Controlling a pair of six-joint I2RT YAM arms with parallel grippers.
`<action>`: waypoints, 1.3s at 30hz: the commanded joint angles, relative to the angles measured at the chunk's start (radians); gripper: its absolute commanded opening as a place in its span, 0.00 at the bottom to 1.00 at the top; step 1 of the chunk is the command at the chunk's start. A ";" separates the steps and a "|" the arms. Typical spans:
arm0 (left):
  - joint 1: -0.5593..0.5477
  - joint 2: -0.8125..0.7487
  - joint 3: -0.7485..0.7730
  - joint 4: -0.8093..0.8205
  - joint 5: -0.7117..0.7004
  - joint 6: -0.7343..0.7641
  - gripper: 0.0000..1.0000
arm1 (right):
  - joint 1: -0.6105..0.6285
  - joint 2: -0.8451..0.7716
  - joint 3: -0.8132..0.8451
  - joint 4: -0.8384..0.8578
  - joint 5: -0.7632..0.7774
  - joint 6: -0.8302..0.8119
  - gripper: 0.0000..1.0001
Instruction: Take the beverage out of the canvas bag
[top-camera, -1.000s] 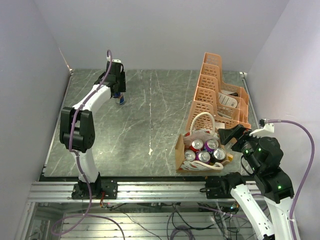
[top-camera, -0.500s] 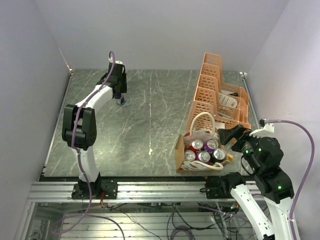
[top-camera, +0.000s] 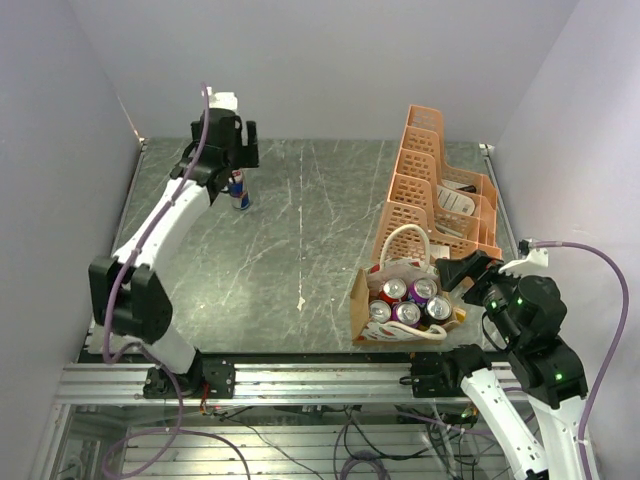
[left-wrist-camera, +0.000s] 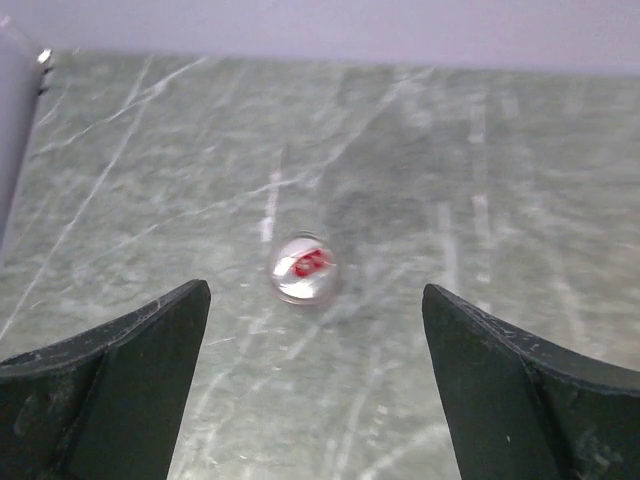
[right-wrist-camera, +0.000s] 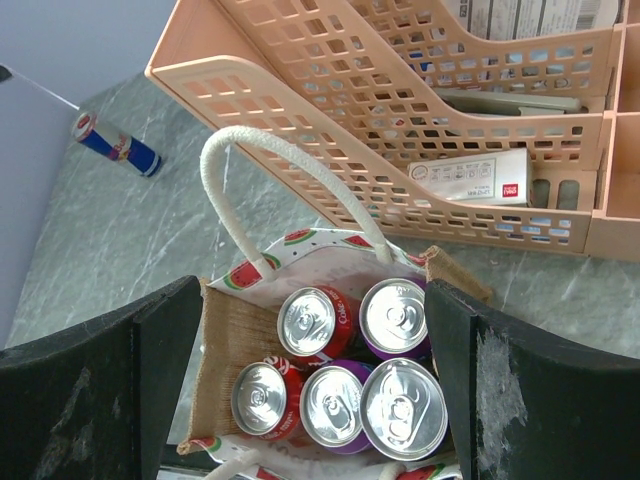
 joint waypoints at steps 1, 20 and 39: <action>-0.192 -0.122 0.039 -0.069 -0.006 0.015 0.97 | -0.008 -0.024 -0.003 0.032 -0.007 -0.012 0.93; -1.027 -0.386 -0.444 0.123 -0.028 -0.184 0.78 | -0.013 -0.008 -0.002 0.029 -0.010 -0.015 0.93; -1.111 0.110 -0.037 0.016 -0.118 -0.347 0.50 | -0.014 -0.028 -0.004 0.030 -0.007 -0.012 0.93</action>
